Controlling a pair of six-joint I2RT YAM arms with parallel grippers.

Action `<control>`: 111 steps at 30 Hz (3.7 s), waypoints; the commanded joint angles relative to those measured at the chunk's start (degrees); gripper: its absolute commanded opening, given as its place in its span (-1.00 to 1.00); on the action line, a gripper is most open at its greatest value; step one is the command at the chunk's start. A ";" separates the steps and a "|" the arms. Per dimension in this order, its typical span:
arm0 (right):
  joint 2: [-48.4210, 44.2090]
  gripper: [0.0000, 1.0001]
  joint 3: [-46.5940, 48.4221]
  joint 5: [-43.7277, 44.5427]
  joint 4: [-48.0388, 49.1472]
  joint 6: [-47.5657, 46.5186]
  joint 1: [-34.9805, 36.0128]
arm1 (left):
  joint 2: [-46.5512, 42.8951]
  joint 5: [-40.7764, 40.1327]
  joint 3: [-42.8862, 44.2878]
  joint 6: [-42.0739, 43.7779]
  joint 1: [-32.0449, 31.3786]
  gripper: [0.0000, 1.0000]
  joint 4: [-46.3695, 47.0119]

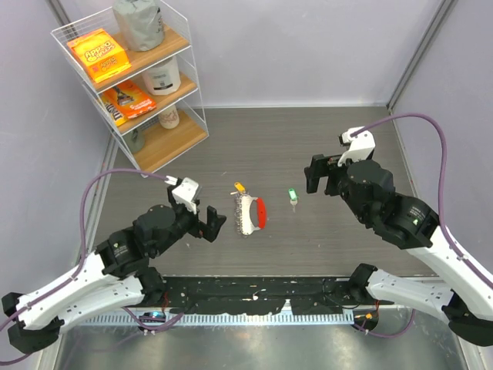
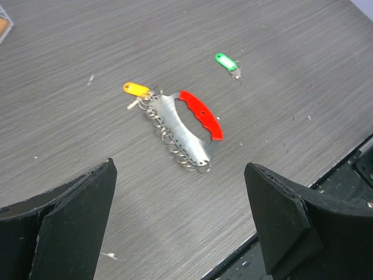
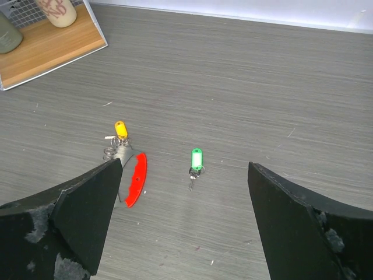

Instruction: Put the keys on the keyring

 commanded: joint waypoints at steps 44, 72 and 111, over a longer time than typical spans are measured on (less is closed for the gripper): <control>-4.10 0.91 -12.25 -17.98 2.63 0.84 -0.10 | 50.70 -3.26 8.03 11.95 -14.71 -0.23 10.39; -9.55 0.91 -14.45 -20.62 3.42 -0.12 -0.10 | 60.99 -2.21 10.85 13.45 -9.96 -0.18 10.92; -10.34 0.91 -15.41 -22.12 4.03 0.22 -0.10 | 59.06 -2.03 6.72 12.31 -8.12 -0.32 9.60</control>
